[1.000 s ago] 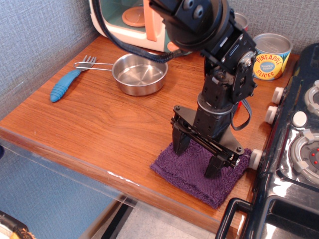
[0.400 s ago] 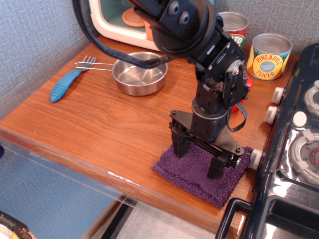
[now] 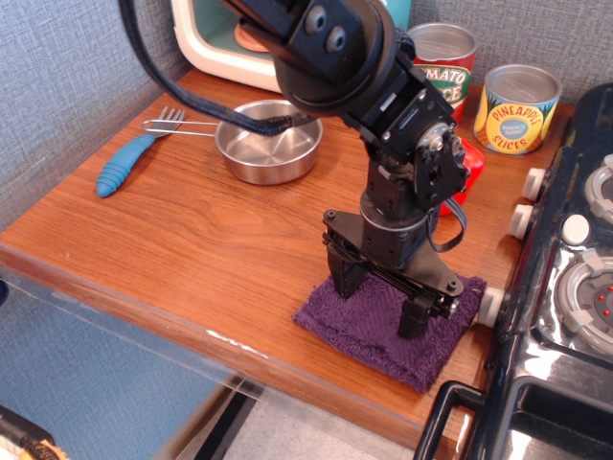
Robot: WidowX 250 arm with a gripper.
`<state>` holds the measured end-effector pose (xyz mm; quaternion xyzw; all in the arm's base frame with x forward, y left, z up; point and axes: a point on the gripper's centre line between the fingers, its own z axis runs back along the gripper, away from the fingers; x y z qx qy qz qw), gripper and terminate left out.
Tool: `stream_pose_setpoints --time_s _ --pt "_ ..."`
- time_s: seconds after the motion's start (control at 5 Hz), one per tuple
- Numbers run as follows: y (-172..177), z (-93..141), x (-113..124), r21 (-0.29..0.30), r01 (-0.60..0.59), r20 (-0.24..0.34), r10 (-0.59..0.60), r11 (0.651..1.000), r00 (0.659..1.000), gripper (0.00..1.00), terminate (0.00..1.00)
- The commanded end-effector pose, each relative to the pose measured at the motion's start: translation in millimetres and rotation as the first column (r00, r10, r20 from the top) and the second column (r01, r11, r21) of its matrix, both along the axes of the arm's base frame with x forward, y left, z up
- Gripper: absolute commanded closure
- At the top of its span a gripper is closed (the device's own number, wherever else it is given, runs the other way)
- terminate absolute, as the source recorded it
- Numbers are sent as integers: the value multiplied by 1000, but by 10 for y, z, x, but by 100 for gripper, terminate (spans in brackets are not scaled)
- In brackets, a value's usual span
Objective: Slide the purple towel to the left and place it just beneath the pot.
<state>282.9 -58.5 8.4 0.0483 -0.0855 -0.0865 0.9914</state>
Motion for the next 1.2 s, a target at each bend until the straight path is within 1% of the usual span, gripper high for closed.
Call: stream_pose_setpoints --time_s 0.0,0.2,0.4,0.6,0.8,1.0 --pt "441 -127 -31 48 -93 -61 96 995 994 0 0" --pt "686 -66 -16 71 -102 -58 106 992 993 0 0" --pt "1029 29 -41 72 -111 -44 114 991 992 0 0" --pt "1341 96 -69 74 -121 -42 124 990 991 0 0" --pt "1637 154 -108 72 -155 -55 159 985 986 0 0" --pt "1838 233 -116 63 -176 -58 180 982 982 0 0"
